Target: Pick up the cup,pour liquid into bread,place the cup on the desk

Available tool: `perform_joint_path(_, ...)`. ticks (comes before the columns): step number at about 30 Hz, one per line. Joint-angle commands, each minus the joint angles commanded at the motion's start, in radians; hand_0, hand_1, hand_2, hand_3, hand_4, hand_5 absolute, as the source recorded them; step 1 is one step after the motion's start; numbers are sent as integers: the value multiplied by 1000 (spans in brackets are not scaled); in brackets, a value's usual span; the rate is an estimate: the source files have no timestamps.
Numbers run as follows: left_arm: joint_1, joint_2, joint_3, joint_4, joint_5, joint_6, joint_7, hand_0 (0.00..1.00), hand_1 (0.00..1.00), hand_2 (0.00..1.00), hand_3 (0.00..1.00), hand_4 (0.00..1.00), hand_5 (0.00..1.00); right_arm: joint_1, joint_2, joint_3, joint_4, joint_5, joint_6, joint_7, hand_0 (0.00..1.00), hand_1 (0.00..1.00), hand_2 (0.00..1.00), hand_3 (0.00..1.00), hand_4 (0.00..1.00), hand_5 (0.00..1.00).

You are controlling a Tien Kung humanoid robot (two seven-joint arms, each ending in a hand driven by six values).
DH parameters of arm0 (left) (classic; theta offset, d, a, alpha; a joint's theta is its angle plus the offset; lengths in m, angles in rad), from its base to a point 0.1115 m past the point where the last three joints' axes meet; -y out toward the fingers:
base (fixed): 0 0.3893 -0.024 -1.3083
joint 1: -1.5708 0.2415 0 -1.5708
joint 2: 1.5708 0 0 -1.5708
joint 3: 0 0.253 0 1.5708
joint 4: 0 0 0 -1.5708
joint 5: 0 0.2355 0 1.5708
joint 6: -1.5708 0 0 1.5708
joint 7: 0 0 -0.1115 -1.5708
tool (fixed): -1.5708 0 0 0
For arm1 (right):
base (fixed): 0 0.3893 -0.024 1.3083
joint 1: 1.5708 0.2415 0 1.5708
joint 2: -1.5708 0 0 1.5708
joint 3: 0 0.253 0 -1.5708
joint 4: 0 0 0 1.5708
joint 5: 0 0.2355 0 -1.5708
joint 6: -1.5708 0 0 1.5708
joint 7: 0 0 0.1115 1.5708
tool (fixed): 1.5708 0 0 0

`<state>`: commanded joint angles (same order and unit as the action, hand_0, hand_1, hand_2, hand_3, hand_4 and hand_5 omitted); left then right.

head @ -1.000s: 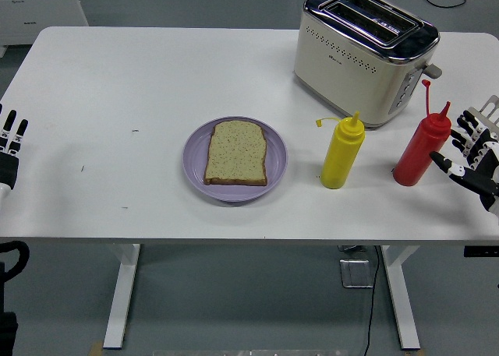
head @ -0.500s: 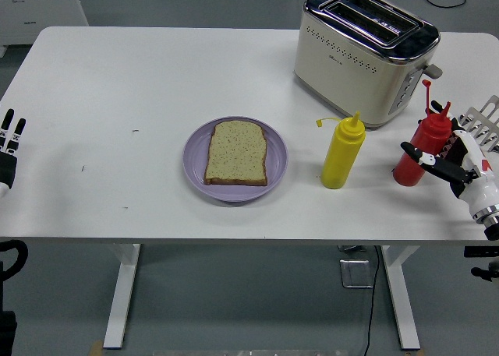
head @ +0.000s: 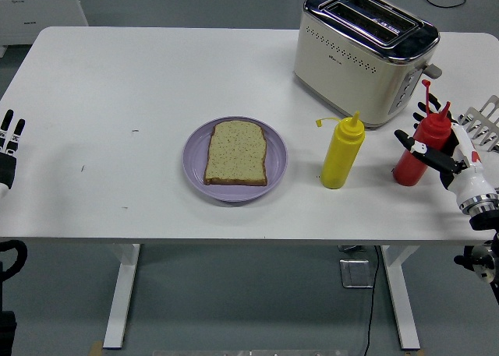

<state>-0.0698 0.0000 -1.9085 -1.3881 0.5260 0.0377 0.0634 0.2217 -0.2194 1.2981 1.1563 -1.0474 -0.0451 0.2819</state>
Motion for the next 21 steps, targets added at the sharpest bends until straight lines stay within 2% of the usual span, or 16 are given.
perform_joint_path(1, 0, 0, 0, 0, 0, 0, 0, 820, 814, 865, 786, 665, 991, 1, 0, -6, 1, 6, -6, -1, 696, 649, 595, 763, 925, 230)
perform_joint_path(5, 1, 0, -1, 2, -3, 2, -1, 820, 814, 865, 786, 665, 991, 8, 5, -42, 5, 57, -50, -10, 696, 649, 595, 763, 925, 230)
perform_joint_path(6, 1, 0, -1, 2, -3, 2, -1, 819, 814, 865, 784, 663, 996, 9, 6, -48, 6, 70, -58, -12, 491, 503, 455, 560, 914, 233)
perform_joint_path(11, 0, 0, -2, 3, -4, 2, -1, 819, 814, 865, 784, 663, 996, 14, 9, -80, 11, 139, -108, 5, 491, 503, 455, 560, 914, 233)
perform_joint_path(12, 0, 0, -2, 3, -4, 2, -1, 819, 813, 864, 782, 660, 993, 14, 10, -82, 12, 144, -113, 8, 383, 419, 392, 430, 887, 212)
perform_joint_path(17, 0, 0, -4, 3, -7, 3, -2, 819, 813, 864, 782, 660, 993, 18, 8, -89, 15, 190, -147, 29, 383, 419, 392, 430, 887, 212)
perform_joint_path(18, 0, 0, -4, 3, -7, 3, -2, 819, 813, 862, 777, 658, 998, 19, 7, -89, 16, 193, -148, 30, 255, 269, 313, 356, 870, 219)
perform_joint_path(21, 0, 0, -5, 3, -8, 4, -2, 819, 813, 862, 777, 658, 998, 23, 4, -91, 15, 224, -171, 41, 255, 269, 313, 356, 870, 219)
